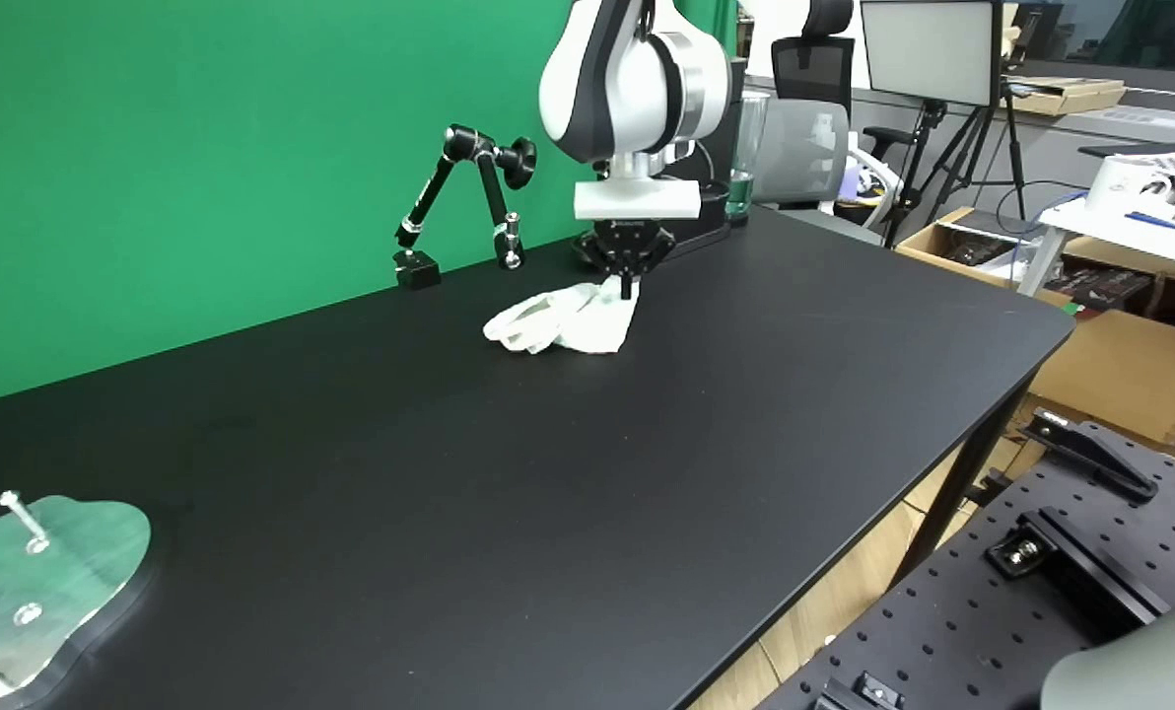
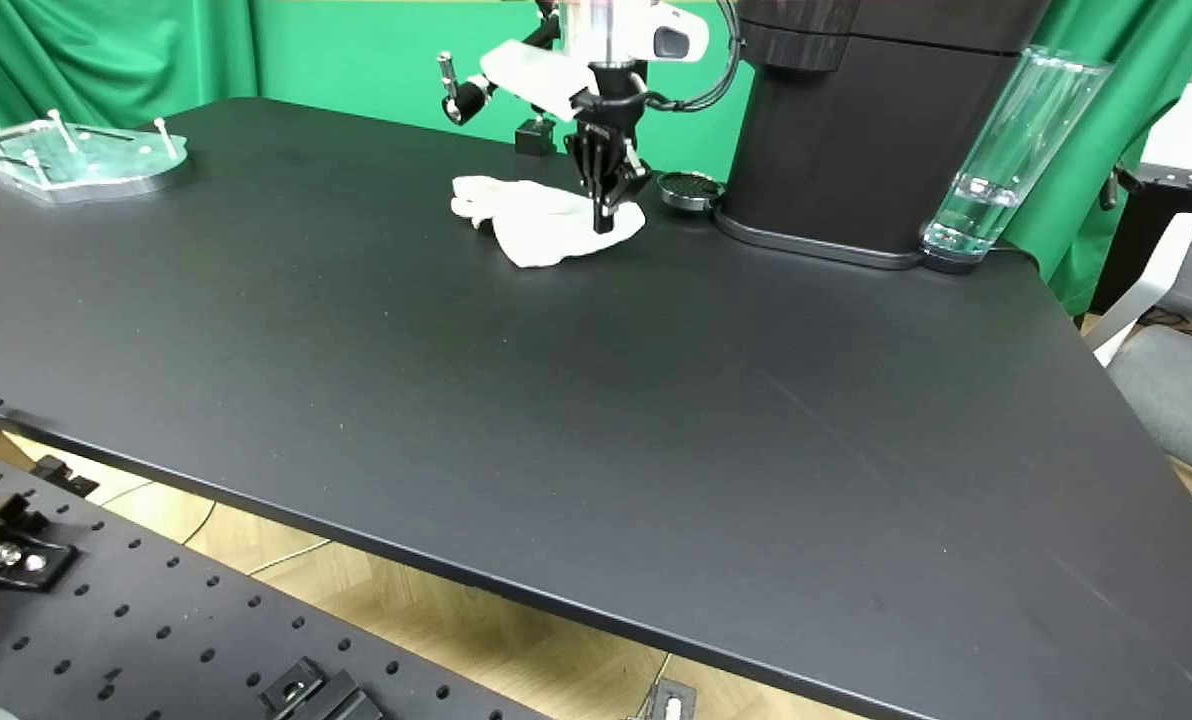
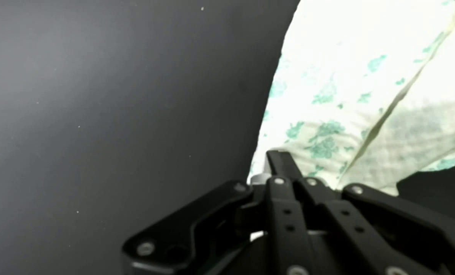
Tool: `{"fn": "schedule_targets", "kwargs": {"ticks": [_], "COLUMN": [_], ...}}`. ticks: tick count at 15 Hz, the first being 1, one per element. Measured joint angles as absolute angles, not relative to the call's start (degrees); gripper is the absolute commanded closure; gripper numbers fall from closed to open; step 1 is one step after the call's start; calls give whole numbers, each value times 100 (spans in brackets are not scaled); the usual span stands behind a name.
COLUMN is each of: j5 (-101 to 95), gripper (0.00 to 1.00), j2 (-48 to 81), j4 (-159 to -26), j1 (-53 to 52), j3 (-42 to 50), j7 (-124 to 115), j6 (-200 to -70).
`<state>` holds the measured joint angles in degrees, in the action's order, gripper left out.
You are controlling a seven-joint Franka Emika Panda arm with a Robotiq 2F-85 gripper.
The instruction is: Hang the cloth on the object
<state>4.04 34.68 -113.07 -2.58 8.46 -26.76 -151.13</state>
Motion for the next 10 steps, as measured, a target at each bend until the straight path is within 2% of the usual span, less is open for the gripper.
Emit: {"fn": "schedule_targets", "kwargs": {"ticks": [8,9,10], "j5": [450,450,450], "gripper": [12,18,50], "j2": [3510,3511,3512], "j4": [-11307,-11307,-11307], "j1": [-279,-284,-290], "j3": [766,761,756], "j7": [-2643,-2639,-2639], "j6": [-15011,-14982,-14960]}}
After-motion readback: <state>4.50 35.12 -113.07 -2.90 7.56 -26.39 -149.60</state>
